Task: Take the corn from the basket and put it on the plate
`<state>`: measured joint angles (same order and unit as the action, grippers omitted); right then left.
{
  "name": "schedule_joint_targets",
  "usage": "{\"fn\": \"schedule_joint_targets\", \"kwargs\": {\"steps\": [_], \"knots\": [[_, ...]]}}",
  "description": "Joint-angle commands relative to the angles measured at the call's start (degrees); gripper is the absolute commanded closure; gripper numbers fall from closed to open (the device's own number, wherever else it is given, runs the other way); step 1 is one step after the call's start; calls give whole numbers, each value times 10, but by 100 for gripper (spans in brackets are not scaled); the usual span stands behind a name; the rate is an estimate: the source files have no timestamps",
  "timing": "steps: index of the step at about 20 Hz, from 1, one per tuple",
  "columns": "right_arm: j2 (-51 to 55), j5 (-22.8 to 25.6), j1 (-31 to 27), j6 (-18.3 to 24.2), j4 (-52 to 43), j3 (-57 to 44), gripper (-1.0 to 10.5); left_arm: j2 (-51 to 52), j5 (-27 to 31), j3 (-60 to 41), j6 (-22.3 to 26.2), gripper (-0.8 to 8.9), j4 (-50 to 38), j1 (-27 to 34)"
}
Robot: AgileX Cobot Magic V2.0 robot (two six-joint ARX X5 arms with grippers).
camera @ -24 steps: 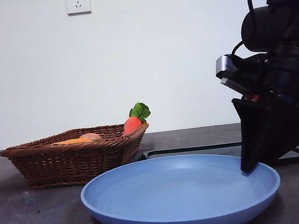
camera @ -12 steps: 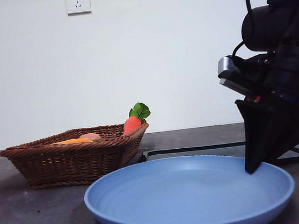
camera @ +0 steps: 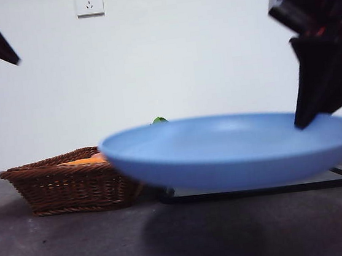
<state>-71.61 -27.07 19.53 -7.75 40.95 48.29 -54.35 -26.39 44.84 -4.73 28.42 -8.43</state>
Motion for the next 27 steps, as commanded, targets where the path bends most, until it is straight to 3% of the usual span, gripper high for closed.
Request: {"fn": "schedule_joint_targets", "kwargs": {"steps": [1, 4, 8, 13, 27], "knots": [[22, -3, -18, -2, 0, 9, 945, -59, 40, 37, 31, 424, -19, -32], [46, -10, -57, -4, 3, 10, 945, -170, 114, 112, 75, 424, -10, -69], [56, -51, -96, -4, 2, 11, 945, -318, 151, 238, 115, 424, 28, -90], [56, -51, -106, -4, -9, 13, 945, -467, 200, 360, 152, 424, 96, -111], [55, -51, -107, -1, -16, 13, 945, -566, 222, 365, 160, 467, 107, -123]]}}
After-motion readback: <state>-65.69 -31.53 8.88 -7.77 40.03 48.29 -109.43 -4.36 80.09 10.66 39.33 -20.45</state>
